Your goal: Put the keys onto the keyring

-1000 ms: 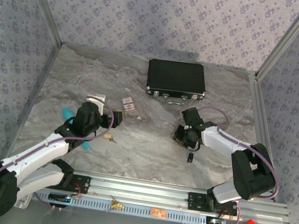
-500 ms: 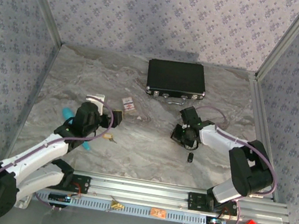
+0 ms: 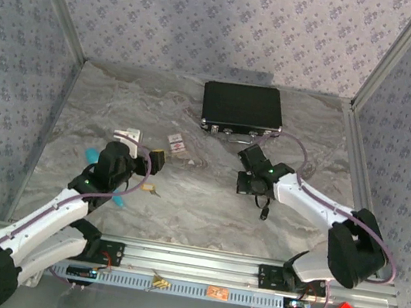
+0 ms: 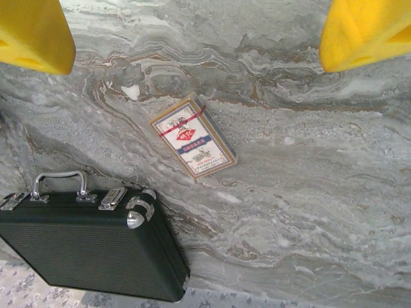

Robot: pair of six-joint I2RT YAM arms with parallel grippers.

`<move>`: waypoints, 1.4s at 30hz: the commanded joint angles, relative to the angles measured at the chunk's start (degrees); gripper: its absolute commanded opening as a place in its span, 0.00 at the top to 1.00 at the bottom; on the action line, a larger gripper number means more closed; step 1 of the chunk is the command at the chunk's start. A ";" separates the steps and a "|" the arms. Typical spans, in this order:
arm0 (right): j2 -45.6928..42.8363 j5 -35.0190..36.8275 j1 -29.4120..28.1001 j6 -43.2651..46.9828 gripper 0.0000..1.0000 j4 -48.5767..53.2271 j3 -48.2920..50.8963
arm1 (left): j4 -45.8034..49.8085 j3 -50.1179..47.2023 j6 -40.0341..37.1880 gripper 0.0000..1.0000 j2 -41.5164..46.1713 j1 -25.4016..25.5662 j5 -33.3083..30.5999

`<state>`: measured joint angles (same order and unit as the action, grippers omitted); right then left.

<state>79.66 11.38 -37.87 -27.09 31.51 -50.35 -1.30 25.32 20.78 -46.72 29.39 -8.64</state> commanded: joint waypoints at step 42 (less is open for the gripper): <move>-8.66 -42.58 -6.65 69.79 1.00 -21.16 1.48 | 1.69 7.62 -42.97 0.52 -4.50 7.51 32.95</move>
<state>70.94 -29.39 -43.92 40.14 8.75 -46.76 0.45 30.50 -17.76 -49.93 35.92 20.75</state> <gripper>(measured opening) 0.052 0.490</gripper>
